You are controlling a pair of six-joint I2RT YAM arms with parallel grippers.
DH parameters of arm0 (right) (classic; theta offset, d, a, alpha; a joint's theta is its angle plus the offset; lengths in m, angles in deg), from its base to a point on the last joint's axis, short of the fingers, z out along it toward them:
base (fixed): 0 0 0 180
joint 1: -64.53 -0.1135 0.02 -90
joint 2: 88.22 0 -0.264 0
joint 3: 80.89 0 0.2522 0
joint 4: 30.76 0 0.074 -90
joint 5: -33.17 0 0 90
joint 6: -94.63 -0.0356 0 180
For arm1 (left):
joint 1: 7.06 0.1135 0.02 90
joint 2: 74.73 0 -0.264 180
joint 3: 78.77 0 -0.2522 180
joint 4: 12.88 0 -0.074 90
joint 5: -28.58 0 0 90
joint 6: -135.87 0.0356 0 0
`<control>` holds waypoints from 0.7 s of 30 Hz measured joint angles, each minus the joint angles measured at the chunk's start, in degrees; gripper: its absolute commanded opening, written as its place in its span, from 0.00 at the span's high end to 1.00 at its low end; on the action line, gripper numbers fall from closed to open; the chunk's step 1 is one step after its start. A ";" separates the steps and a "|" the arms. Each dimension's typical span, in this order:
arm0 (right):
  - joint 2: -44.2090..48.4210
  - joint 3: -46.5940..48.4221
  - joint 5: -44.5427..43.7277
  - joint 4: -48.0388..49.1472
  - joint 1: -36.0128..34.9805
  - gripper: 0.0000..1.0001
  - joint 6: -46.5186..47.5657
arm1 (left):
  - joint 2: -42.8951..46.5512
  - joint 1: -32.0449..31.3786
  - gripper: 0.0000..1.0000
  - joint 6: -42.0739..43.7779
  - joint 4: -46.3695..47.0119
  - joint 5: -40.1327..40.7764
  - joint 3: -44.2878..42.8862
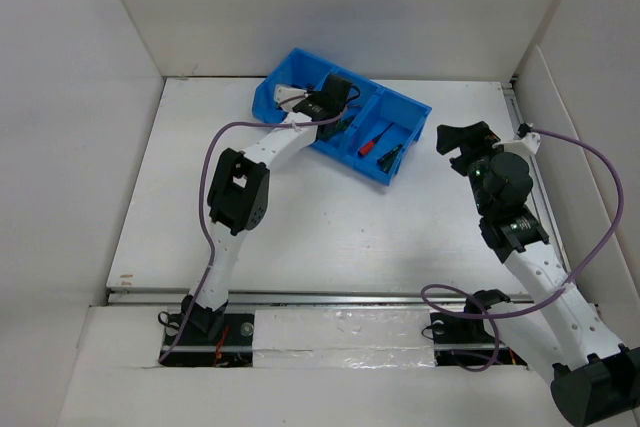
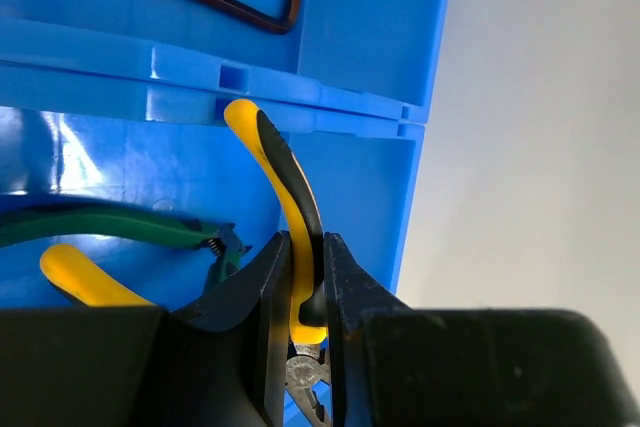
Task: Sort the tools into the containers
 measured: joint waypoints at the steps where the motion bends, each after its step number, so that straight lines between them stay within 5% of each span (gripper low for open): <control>1: 0.00 0.00 -0.07 -0.02 0.00 0.13 0.04 | -0.24 0.04 1.00 -0.07 0.66 0.00 0.11; 6: 0.26 0.00 -0.28 -0.07 0.00 0.13 0.33 | -0.59 0.11 1.00 -0.37 3.96 0.00 1.07; 13: 2.01 0.00 -0.96 0.02 0.00 0.13 0.35 | -0.61 0.15 0.68 0.39 9.62 0.07 3.85; 21: 1.36 0.00 -0.98 0.02 0.00 0.13 0.35 | -0.52 0.15 0.54 2.21 15.19 0.61 7.52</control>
